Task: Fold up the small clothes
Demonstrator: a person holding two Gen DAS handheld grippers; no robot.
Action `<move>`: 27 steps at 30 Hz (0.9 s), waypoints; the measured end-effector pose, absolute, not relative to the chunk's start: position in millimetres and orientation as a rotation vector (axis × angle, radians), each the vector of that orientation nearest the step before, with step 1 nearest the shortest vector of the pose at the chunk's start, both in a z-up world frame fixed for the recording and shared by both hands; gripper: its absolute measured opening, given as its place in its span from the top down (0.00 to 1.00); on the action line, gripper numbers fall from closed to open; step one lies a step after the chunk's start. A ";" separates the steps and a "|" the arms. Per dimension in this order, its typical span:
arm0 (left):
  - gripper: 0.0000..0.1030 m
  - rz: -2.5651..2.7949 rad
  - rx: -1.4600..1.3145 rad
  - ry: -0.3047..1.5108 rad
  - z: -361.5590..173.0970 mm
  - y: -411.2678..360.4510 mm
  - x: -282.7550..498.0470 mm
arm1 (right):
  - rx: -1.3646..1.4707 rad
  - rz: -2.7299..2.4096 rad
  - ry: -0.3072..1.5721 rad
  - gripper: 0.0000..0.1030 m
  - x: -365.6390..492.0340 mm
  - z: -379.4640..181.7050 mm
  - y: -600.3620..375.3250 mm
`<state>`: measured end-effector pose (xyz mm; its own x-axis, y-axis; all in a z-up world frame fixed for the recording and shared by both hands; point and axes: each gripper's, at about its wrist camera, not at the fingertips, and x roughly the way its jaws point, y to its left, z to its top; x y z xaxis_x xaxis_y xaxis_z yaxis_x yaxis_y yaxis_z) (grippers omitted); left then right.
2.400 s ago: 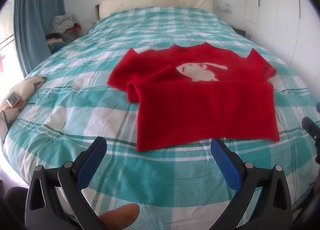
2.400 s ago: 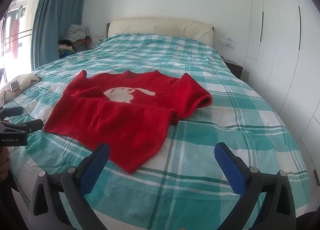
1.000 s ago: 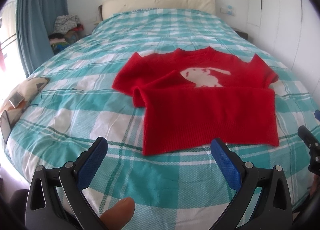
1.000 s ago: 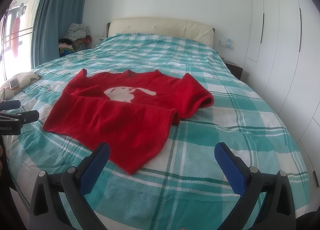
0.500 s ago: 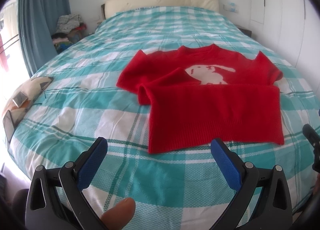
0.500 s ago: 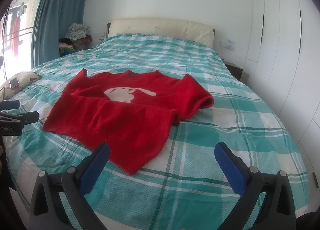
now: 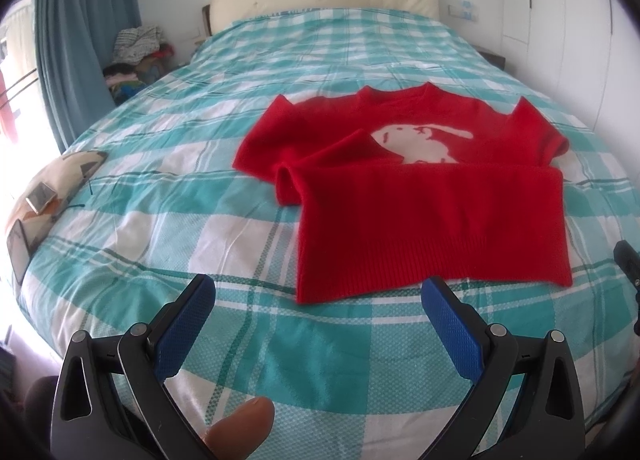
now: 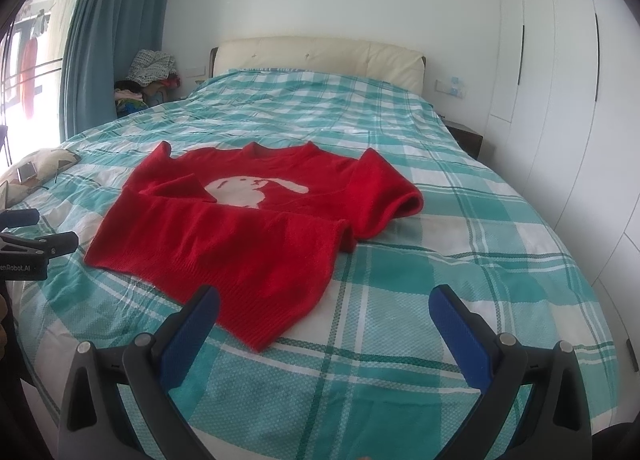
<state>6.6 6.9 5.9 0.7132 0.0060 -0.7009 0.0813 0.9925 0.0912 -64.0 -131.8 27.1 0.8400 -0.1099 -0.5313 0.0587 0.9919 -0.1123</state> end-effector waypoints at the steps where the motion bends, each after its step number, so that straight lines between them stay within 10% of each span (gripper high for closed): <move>1: 0.00 -0.042 0.117 0.778 5.8 7.2 6.8 | -0.096 -0.089 0.566 0.00 -64.2 26.9 -131.0; 27: 0.00 -0.008 0.110 0.811 -1.3 14.2 11.2 | -0.104 -0.090 0.572 0.00 -64.4 24.9 -127.2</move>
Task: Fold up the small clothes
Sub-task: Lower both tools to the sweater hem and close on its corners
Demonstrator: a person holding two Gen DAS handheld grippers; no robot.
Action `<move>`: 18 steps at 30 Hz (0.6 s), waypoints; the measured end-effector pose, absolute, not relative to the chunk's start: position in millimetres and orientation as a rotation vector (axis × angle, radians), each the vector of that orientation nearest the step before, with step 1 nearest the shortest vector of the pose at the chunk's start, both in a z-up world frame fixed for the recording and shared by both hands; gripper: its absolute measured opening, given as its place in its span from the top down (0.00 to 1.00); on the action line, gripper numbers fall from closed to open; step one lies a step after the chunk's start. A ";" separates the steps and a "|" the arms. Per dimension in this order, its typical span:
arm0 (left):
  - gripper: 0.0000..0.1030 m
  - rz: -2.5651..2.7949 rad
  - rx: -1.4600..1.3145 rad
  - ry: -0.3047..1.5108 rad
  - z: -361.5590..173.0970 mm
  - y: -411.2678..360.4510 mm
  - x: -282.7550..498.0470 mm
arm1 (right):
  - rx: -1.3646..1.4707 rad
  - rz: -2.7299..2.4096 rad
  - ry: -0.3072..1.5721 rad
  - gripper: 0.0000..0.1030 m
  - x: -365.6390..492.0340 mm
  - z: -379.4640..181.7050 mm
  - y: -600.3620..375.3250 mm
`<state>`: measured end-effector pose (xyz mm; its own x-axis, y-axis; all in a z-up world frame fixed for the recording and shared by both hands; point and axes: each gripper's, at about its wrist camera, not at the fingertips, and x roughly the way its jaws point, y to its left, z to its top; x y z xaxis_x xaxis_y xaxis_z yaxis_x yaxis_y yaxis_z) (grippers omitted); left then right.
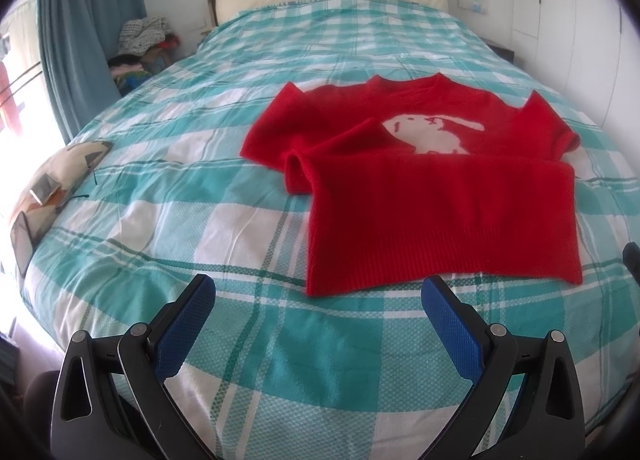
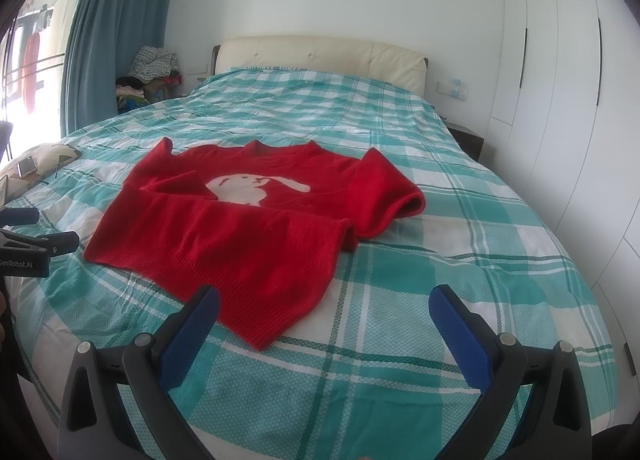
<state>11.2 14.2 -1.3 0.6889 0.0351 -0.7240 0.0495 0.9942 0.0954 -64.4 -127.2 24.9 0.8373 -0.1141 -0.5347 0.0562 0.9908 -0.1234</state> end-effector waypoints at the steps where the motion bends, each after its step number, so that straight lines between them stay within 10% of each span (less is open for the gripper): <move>1: 0.00 -0.008 0.100 0.821 -2.3 17.0 12.4 | -0.105 -0.091 0.572 0.00 -64.2 24.6 -127.2; 18: 0.00 -0.281 -0.183 1.096 -32.4 54.7 75.4 | 0.288 0.207 0.748 0.00 -36.1 -3.2 -157.8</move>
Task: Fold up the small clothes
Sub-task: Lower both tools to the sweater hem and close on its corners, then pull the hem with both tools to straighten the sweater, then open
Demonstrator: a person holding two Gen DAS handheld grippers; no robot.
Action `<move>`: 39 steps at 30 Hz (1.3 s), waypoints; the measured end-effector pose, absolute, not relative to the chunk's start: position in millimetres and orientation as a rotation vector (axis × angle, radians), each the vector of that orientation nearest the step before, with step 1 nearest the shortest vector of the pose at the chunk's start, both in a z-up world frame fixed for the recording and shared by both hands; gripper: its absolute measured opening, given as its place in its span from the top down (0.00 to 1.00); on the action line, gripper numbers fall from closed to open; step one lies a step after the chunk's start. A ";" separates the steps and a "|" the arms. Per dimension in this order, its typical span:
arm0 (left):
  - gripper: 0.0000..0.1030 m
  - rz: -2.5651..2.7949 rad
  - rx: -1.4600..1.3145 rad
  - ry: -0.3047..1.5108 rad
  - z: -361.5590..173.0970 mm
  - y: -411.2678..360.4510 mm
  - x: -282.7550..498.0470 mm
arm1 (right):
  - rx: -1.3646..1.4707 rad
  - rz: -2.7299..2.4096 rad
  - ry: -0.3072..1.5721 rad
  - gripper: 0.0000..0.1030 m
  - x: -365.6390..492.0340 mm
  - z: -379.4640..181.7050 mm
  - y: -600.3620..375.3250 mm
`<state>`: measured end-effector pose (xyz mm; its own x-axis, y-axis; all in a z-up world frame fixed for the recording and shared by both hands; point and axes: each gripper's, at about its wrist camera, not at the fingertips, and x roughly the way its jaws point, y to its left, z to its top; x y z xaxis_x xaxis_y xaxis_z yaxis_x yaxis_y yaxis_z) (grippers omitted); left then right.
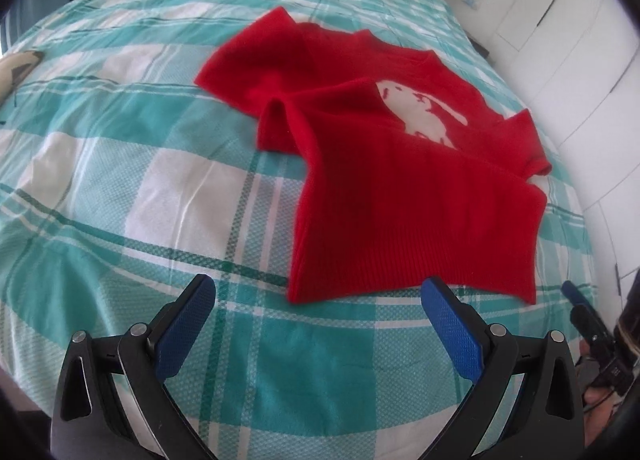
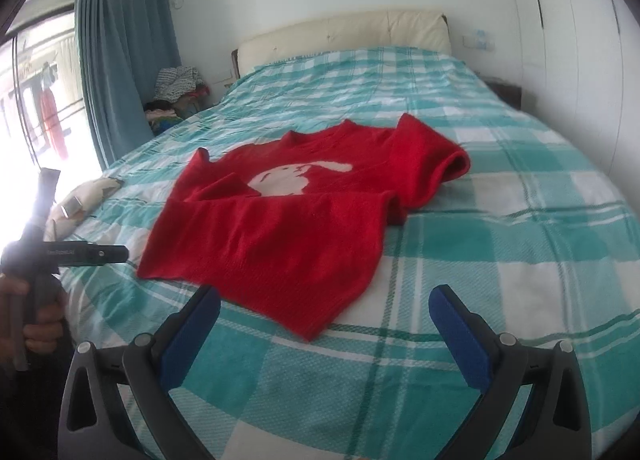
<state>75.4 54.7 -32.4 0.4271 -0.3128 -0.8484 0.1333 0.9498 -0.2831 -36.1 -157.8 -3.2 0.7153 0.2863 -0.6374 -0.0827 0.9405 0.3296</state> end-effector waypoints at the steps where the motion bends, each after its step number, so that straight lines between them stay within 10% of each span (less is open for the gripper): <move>1: 0.00 -0.316 -0.182 1.127 -38.6 47.6 81.5 | 0.365 0.255 0.818 0.00 -24.3 -17.2 -159.3; 6: 0.11 -0.321 -0.146 1.128 -48.0 28.5 86.0 | 0.374 0.283 0.919 0.00 0.8 -39.0 -147.9; 9: 0.44 -0.320 -0.181 1.128 -46.1 36.0 80.9 | 0.417 0.272 0.939 0.12 8.5 -42.0 -147.5; 13: 0.95 -0.287 -0.214 1.120 -42.5 54.5 72.2 | 0.494 0.220 0.971 0.85 12.4 -49.7 -161.7; 14: 0.96 -0.283 -0.222 1.110 -39.4 59.5 69.2 | 0.518 0.210 0.982 0.95 11.7 -50.1 -167.5; 39: 0.98 -0.191 -0.076 1.201 -38.0 83.1 -9.5 | 0.345 0.100 1.119 0.97 -89.1 -37.9 -165.0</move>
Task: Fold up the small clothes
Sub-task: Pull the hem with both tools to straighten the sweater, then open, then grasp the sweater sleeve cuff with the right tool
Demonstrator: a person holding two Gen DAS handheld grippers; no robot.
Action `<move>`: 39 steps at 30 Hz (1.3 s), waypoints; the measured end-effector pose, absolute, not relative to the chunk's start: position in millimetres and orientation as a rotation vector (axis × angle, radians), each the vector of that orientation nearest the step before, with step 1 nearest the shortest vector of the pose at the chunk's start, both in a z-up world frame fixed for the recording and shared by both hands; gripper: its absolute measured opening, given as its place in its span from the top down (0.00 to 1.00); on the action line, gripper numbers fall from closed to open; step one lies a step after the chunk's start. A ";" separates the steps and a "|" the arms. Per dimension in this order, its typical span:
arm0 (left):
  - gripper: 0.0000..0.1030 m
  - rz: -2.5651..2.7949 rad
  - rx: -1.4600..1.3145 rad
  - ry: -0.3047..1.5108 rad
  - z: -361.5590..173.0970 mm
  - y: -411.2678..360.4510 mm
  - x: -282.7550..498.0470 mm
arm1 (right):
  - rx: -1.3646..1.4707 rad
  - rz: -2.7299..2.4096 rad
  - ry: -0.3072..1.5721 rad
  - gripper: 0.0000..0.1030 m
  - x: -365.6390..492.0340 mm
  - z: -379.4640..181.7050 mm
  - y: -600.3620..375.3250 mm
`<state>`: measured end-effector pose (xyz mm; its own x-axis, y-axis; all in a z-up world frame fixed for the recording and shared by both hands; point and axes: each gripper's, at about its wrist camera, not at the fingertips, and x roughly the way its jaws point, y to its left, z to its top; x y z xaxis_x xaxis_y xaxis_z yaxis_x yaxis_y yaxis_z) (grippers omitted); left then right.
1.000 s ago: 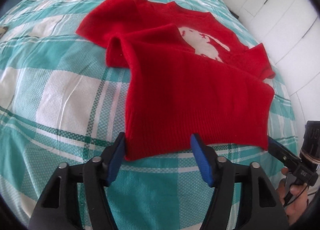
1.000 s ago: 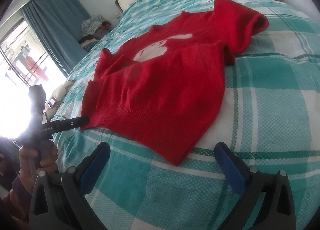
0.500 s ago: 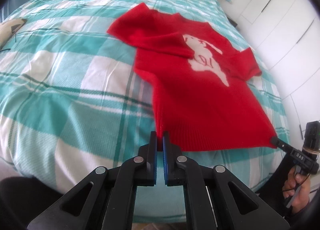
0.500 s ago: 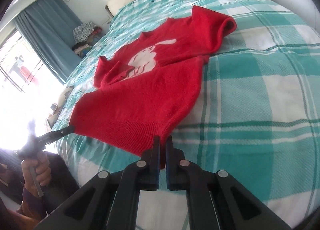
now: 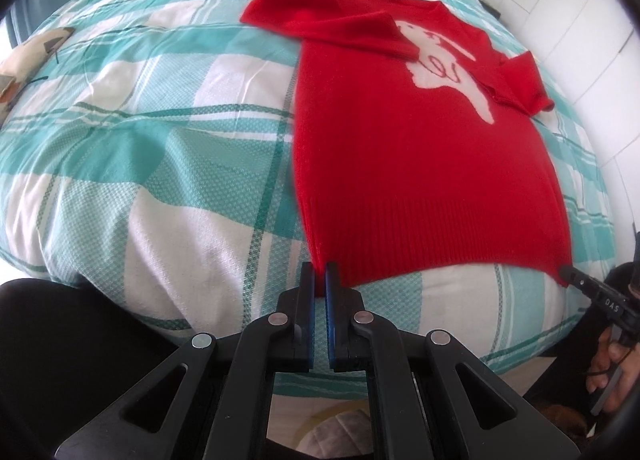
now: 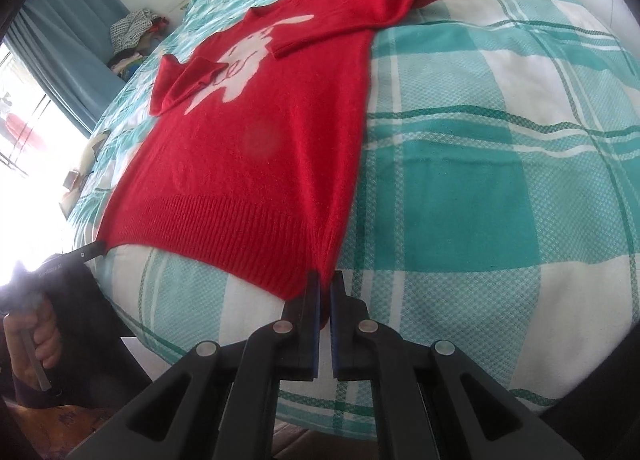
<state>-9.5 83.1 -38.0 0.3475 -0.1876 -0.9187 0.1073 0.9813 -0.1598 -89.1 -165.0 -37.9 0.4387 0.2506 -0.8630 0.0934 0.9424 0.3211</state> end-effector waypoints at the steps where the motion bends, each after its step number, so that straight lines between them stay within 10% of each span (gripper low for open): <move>1: 0.98 -0.183 -0.079 1.216 -43.3 82.1 -6.7 | 0.348 0.095 1.125 0.97 -87.1 -43.0 -165.5; 9: 0.90 -0.132 -0.013 1.207 -44.0 71.7 -9.6 | 0.323 0.084 1.108 0.96 -85.3 -54.3 -162.1; 13: 0.44 -0.119 -0.026 1.129 -17.6 78.1 -25.4 | 0.303 0.081 1.107 0.65 -92.1 -37.1 -168.3; 19: 0.27 -0.141 -0.058 0.934 52.2 89.5 -30.7 | 0.055 0.004 0.984 0.59 -86.3 42.8 -192.3; 25: 0.15 -0.169 -0.110 0.726 64.2 56.8 23.8 | -0.244 0.176 0.811 0.30 -1.3 73.4 -164.9; 34: 0.16 -0.109 -0.078 0.817 2.7 42.8 46.9 | -0.363 0.339 0.870 0.32 111.0 -9.7 -93.8; 39: 0.16 -0.080 -0.115 0.826 1.0 50.0 52.1 | -0.197 0.294 0.960 0.70 151.1 -38.5 -124.2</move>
